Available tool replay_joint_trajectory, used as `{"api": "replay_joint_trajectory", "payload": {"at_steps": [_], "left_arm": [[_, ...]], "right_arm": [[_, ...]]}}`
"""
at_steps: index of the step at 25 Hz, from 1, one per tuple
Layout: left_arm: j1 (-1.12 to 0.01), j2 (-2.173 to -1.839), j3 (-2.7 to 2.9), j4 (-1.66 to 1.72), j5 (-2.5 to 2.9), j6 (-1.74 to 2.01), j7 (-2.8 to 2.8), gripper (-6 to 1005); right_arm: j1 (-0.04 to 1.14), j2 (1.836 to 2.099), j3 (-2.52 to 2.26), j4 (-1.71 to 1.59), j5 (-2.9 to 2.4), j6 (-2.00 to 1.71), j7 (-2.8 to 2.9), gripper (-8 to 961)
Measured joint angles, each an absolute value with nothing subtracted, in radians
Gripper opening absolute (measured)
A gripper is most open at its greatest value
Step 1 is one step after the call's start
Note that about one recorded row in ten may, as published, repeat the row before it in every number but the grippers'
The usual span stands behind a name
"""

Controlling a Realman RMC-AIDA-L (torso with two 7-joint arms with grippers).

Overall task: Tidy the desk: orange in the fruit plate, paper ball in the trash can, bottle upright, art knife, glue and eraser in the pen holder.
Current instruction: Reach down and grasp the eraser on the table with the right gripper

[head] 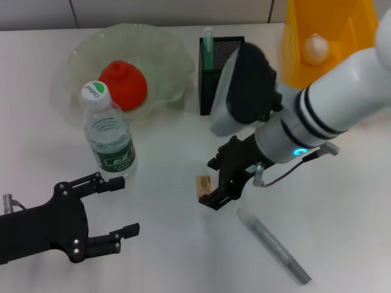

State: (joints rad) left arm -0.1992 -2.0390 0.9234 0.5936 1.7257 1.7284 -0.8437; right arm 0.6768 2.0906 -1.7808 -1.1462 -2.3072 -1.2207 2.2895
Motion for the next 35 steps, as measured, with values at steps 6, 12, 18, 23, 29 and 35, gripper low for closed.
{"api": "replay_joint_trajectory", "payload": {"at_steps": [6,12,18,23,29,35], "left_arm": [[-0.199,-2.039,0.923,0.594,1.726,1.729,-0.844,787],[-0.200,-2.039,0.923,0.594,1.726,1.729,-0.844,787],[-0.201,-2.039,0.923,0.594,1.726,1.727,-0.844,786],[-0.201,-2.041,0.923,0.594,1.727,1.722,-0.843,786],[-0.201,-2.042,0.925,0.594,1.727,1.720,-0.843,785],[-0.201,-2.042,0.925,0.594,1.727,1.723,-0.843,785]], "right_arm": [[0.682,2.090,-1.835,-1.130,-2.310,-1.149,2.280,722],[0.690,2.090,-1.863,-1.128,-2.311,-1.138,2.281,706],[0.692,2.091,-1.871,-1.126,-2.314,-1.137,2.283,524],[0.695,2.091,-1.878,-1.113,-2.323,-1.132,2.290,367],[0.692,2.091,-1.875,-1.107,-2.324,-1.128,2.291,352],[0.641,2.086,-1.841,-1.181,-2.328,-1.141,2.313,351]]}}
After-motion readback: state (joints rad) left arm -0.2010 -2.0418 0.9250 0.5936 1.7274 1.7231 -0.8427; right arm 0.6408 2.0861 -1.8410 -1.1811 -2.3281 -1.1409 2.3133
